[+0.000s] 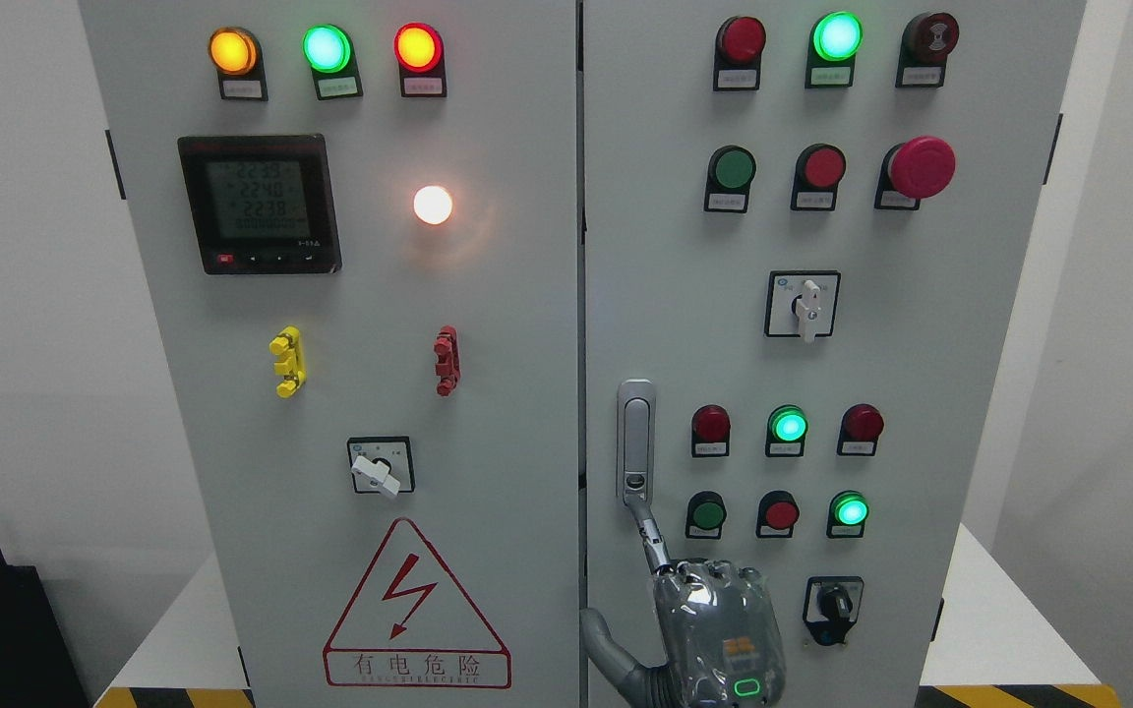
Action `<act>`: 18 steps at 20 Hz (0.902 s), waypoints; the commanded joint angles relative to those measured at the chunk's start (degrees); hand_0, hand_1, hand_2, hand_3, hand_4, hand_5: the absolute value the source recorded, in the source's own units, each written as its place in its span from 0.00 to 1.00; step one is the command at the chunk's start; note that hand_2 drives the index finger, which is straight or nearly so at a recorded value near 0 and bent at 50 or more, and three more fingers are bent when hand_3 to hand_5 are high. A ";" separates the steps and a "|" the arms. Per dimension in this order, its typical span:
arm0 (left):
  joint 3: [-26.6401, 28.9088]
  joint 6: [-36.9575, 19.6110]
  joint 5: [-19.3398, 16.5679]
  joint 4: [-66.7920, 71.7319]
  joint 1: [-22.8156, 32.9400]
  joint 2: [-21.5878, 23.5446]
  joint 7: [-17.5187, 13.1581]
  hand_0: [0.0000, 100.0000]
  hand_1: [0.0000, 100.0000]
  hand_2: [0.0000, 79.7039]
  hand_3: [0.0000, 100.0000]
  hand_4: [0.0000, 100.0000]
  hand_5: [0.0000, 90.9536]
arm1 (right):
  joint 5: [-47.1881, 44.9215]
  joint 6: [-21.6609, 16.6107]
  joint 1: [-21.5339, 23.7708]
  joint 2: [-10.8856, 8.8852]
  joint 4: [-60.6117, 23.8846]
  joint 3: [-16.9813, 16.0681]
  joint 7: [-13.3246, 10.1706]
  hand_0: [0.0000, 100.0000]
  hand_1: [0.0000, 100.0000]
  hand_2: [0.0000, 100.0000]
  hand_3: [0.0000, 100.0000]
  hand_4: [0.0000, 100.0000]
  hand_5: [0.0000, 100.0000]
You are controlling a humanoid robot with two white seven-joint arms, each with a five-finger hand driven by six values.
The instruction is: Release door handle
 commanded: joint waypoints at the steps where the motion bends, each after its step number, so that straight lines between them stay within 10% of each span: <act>1: 0.62 0.03 0.00 0.97 -0.04 0.00 0.05 0.12 0.39 0.00 0.00 0.00 0.00 | -0.05 0.10 -0.20 0.08 0.52 -0.52 0.07 0.29 0.26 0.00 1.00 1.00 1.00; 18: 0.62 0.03 0.00 0.97 0.05 0.00 0.05 0.12 0.39 0.00 0.00 0.00 0.00 | -0.05 0.27 -0.20 0.08 0.79 -0.61 2.53 0.30 0.25 0.00 1.00 1.00 1.00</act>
